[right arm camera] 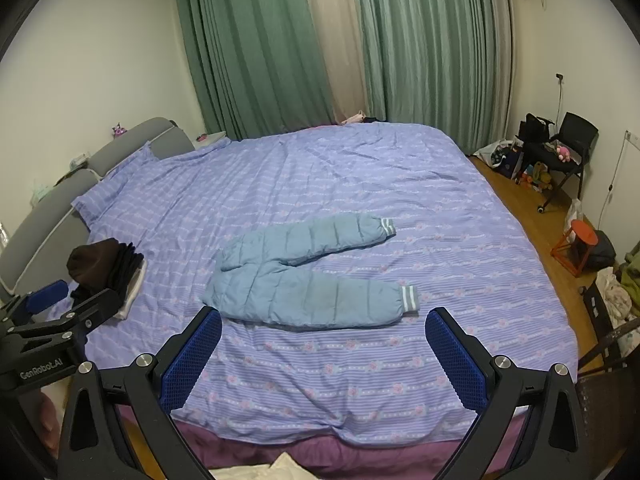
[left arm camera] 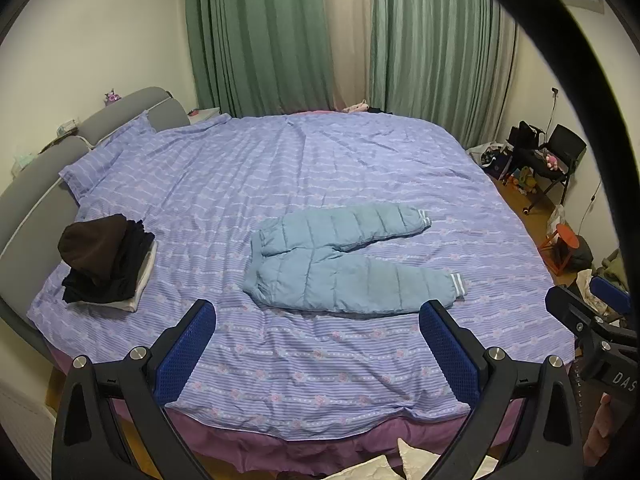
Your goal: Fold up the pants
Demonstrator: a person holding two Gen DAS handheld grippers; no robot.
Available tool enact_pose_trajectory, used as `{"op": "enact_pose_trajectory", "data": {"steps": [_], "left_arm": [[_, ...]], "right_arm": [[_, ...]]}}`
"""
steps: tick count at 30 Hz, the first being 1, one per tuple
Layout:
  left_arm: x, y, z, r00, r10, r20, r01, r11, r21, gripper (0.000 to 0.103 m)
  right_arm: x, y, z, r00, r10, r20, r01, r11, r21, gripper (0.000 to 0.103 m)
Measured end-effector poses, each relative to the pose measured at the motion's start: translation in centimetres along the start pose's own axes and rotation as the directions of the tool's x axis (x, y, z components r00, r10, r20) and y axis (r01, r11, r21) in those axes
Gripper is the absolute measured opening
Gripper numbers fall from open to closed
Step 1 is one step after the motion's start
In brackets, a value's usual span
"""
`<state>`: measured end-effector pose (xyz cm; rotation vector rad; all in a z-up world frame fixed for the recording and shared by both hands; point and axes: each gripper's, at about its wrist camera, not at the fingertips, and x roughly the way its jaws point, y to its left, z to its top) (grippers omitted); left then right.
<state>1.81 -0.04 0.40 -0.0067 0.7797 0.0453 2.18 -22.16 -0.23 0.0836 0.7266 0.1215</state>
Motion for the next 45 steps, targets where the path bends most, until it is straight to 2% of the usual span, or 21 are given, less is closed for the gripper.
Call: {"op": "enact_pose_trajectory", "data": {"steps": [45], "left_arm": [[-0.12,-0.08,0.11,1.0,-0.003,0.013,0.003,1.0,0.006,0.103]], "right_arm": [[0.4,0.13,0.23,1.0,0.001,-0.003,-0.001,1.0,0.002,0.103]]}}
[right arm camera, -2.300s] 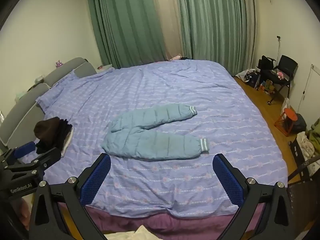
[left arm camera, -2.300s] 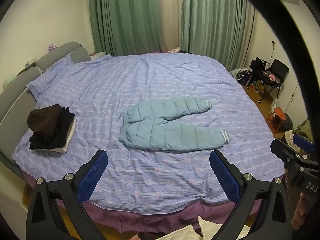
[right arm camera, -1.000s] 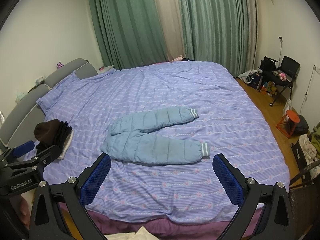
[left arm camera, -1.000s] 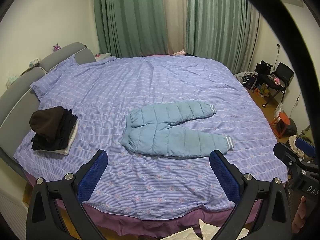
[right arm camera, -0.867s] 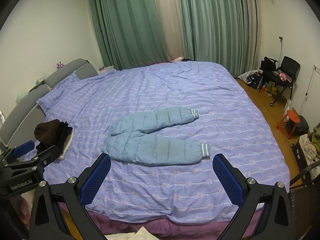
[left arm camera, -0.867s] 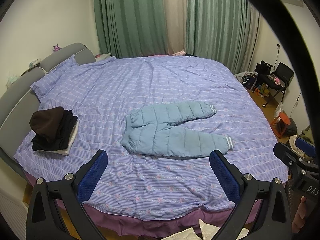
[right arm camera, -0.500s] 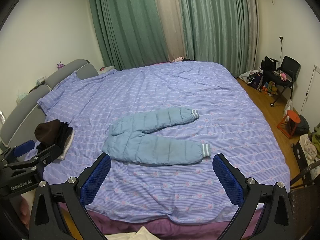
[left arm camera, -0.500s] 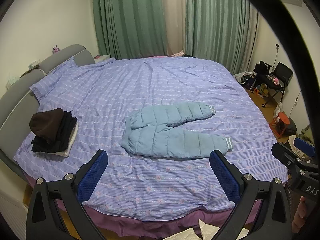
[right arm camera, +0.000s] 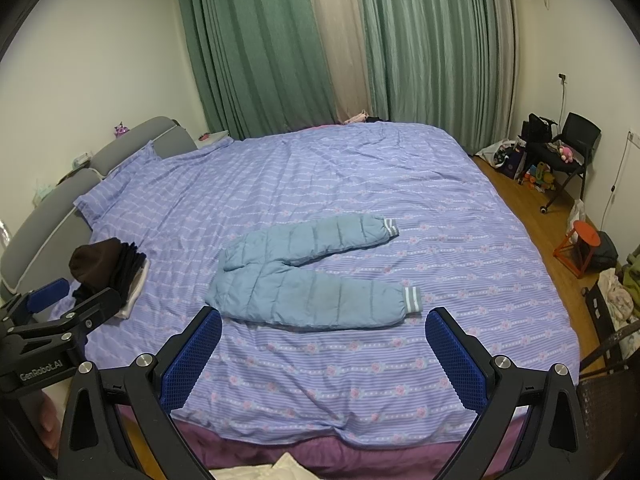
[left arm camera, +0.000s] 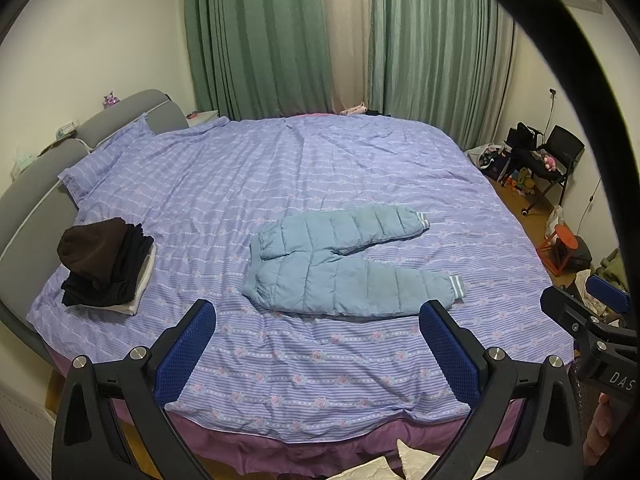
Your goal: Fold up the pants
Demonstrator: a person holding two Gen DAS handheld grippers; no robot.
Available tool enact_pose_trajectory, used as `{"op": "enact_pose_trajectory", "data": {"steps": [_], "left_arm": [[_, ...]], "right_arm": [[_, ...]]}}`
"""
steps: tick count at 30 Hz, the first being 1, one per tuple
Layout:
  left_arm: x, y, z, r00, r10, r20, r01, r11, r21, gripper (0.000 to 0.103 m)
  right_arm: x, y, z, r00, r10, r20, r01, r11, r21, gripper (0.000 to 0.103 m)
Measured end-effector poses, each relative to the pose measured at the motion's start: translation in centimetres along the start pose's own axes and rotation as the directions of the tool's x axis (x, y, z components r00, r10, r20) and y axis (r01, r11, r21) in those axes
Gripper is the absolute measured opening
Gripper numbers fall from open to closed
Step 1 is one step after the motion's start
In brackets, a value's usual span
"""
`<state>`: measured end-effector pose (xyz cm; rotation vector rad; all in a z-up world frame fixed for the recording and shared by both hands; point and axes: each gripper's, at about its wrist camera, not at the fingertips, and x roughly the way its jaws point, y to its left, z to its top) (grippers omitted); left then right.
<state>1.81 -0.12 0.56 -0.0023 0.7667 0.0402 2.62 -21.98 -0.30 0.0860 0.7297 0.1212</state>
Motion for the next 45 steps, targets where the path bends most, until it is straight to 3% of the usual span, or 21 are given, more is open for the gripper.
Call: {"op": "enact_pose_trajectory", "data": {"steps": [16,27,35,45], "left_arm": [[0.3,0.9,0.1,1.0,-0.012,-0.009,0.012,1.0,0.002,0.103],[2.6,5.8,-0.2,0.998,-0.038,-0.048,0.039,0.999,0.021,0.103],[7.5,11.9,-0.8,0.995,-0.072,-0.066,0.074,0.997,0.032,0.103],[15.6,14.1,-1.1,0.992,-0.105,-0.065,0.104,0.995,-0.005,0.103]], "right_arm": [[0.1,1.4,-0.6,1.0,-0.017,-0.009,0.017,1.0,0.008,0.103],[2.9,5.2,-1.4,0.996,-0.043,-0.076,0.047,0.997,0.064,0.103],[7.7,9.8,-2.9,0.988,-0.081,-0.129,0.096,0.989,0.116,0.103],[14.9,10.6,-3.5,0.971,-0.164,-0.174,0.19,0.971,0.143,0.103]]}}
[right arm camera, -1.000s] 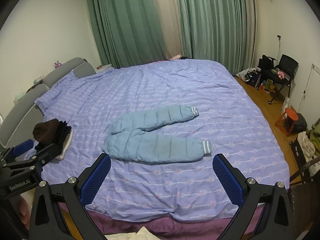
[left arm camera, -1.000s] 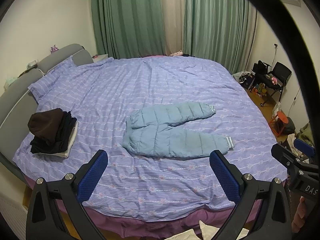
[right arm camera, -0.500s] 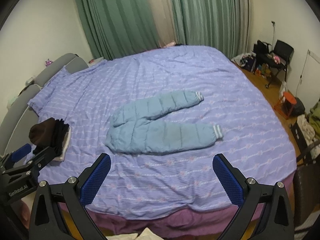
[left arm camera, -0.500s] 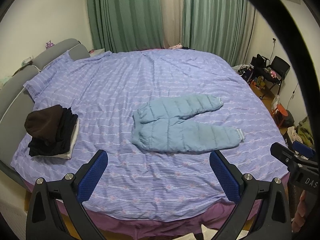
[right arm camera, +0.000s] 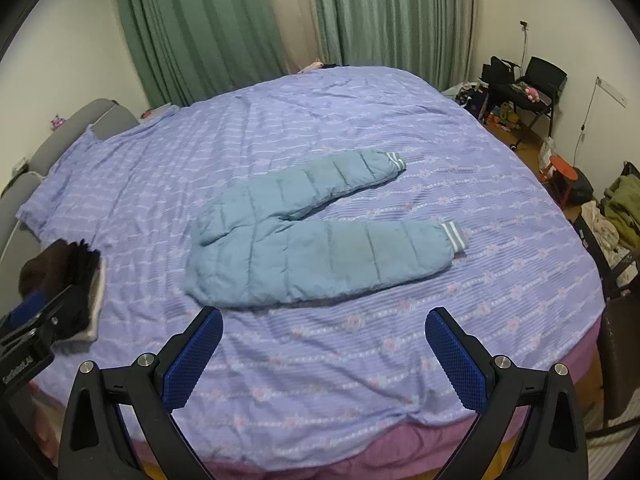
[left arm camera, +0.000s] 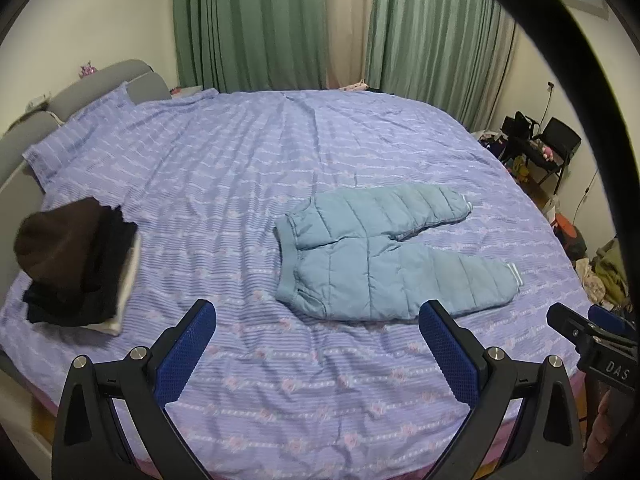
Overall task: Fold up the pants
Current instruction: 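Move both tools toward the pants and grasp the waistband with the left gripper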
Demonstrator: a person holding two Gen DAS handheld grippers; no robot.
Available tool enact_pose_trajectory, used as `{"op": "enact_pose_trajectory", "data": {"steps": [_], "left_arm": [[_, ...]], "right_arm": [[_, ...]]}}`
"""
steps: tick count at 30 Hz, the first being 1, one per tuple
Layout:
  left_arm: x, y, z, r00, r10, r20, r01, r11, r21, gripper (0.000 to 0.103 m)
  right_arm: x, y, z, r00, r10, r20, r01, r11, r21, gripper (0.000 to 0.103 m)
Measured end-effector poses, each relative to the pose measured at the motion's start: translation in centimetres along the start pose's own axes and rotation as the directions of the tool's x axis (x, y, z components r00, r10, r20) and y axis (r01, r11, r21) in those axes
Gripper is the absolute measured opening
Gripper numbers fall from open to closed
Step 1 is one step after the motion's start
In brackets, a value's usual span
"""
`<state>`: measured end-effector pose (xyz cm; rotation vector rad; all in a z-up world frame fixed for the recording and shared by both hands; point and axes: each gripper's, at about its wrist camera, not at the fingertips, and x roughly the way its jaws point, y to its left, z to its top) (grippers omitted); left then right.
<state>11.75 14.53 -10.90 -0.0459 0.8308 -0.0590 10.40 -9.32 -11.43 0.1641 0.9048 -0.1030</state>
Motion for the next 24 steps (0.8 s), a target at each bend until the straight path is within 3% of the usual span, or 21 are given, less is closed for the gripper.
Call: {"op": "enact_pose_trajectory", "data": {"steps": [11,18,21,24], "left_arm": [[11.0,0.1,-1.2,0.993,-0.066,-0.101,0.057,0.994,-0.088,0.092],[18.5,0.4,-2.5,0.973,-0.12,-0.197,0.082,0.978,-0.192,0.078],[21.8,0.4,-3.4,0.959,-0.131,-0.253,0.073,0.971,-0.226,0.072],[24.5,1.3,-4.2,0.939,-0.178,-0.294,0.083,0.947,-0.31,0.071]], "right_arm": [[10.4,-0.8,0.3,0.996,0.004,-0.094,0.001,0.998,0.056,0.102],[17.0,-1.4,0.0,0.983,0.017,-0.184,-0.004,0.998,0.069,0.101],[19.3,-1.7,-0.5,0.976,0.019,-0.216,0.003,0.995,0.097,0.1],[21.0,-1.8,-0.9,0.97,0.023,-0.24,0.006,0.993,0.12,0.1]]}}
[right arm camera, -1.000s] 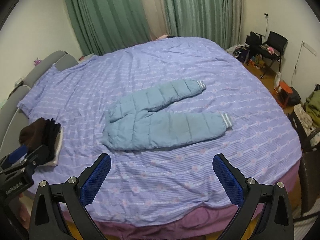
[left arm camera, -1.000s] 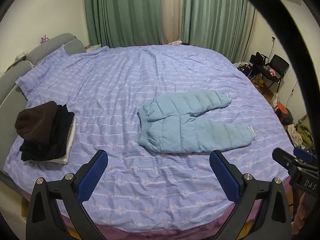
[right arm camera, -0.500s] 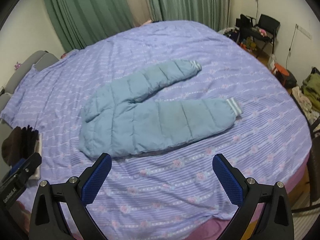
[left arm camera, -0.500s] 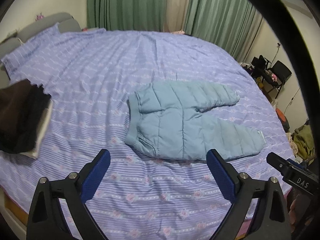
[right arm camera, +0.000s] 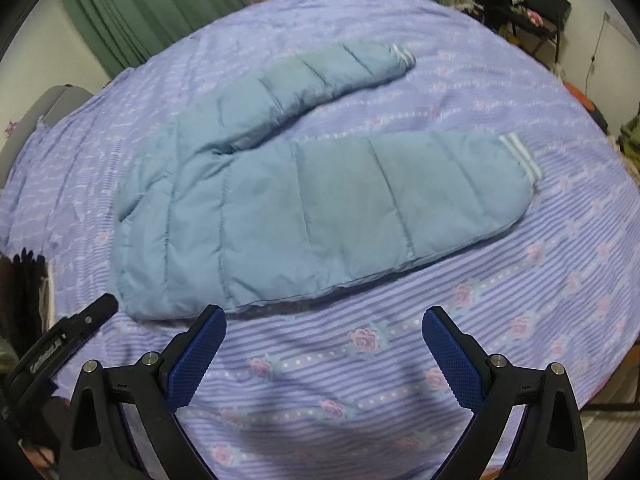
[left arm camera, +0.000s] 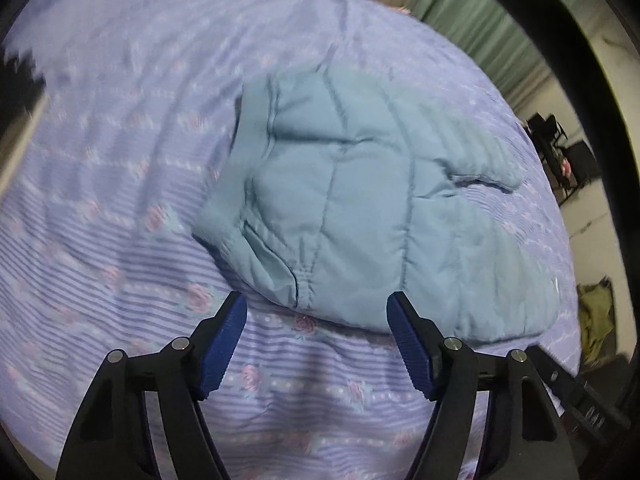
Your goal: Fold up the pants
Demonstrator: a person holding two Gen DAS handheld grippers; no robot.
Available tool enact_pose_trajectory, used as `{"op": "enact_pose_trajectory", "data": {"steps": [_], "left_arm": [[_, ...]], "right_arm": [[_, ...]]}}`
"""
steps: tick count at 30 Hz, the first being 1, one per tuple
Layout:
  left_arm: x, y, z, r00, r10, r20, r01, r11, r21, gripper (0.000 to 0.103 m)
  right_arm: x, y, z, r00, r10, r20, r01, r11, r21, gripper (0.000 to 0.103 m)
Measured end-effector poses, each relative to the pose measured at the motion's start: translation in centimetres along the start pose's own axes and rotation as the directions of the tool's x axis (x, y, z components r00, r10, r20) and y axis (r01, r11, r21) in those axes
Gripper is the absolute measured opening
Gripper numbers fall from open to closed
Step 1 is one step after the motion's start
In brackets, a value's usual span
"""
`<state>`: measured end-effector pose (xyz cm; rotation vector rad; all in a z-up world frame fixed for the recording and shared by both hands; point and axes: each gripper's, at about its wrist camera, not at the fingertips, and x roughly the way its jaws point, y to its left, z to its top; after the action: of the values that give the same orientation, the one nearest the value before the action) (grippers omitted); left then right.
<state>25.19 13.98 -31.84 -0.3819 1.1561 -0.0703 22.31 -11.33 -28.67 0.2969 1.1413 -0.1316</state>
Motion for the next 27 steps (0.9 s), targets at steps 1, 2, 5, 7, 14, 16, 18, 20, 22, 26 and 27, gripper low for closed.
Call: {"op": "enact_pose_trajectory", "data": {"steps": [1,2,5,7,14,16,18,20,22,26,27], "left_arm": [[0.8,0.6,0.2,1.0,-0.023,-0.015,0.023,0.999,-0.036,0.07],[1.5,1.1,0.3,0.999,-0.043,-0.029,0.041,0.996,-0.074,0.07],[3.4,2.4,0.5,0.995,-0.085,-0.059,0.075,0.985,-0.153,0.068],[4.3,3.0,0.6,0.988,-0.128,-0.082,0.109,0.974,-0.199,0.067],[3.8,3.2,1.0,0.98,-0.185,-0.071,0.157,0.943,-0.292,0.022],[1.8,2.6,1.7,0.982,-0.185,-0.033,0.169,0.945,-0.281,0.017],[-0.4,1.5,2.8,0.983,-0.182,0.017,0.181,0.953,-0.245,0.016],[-2.9,-0.2,4.6,0.981,-0.174,0.086,0.187,0.966,-0.18,0.014],[-4.2,-1.9,6.6,0.976,-0.161,0.146,0.178,0.978,-0.111,0.012],[-4.2,-5.1,11.9,0.956,-0.16,0.247,0.165,0.986,0.003,0.011],[-3.7,-5.5,12.9,0.954,-0.16,0.255,0.159,0.987,0.022,0.01]], "right_arm": [[0.5,0.0,0.0,1.0,-0.001,-0.009,0.001,1.0,0.005,0.1],[0.9,-0.1,0.0,1.0,-0.004,-0.015,0.004,1.0,0.01,0.1],[1.9,-0.1,-0.1,0.999,-0.012,-0.031,0.013,1.0,0.024,0.1],[2.4,-0.3,-0.1,0.999,-0.01,-0.046,0.012,0.999,0.037,0.1],[2.7,-0.2,0.2,0.998,-0.004,-0.057,0.006,0.999,0.033,0.097],[2.3,-0.4,0.5,0.998,0.008,-0.058,-0.005,0.999,0.04,0.095],[1.6,-0.6,0.8,0.999,0.021,-0.042,-0.019,0.999,0.049,0.094],[0.3,-0.6,1.4,0.999,0.03,-0.013,-0.029,0.998,0.053,0.094],[-0.7,-0.7,2.1,0.999,0.04,0.019,-0.041,0.997,0.067,0.094],[-2.8,-0.3,4.5,0.992,0.064,0.108,-0.075,0.991,0.11,0.094],[-3.0,-0.2,5.3,0.989,0.07,0.129,-0.085,0.99,0.116,0.094]]}}
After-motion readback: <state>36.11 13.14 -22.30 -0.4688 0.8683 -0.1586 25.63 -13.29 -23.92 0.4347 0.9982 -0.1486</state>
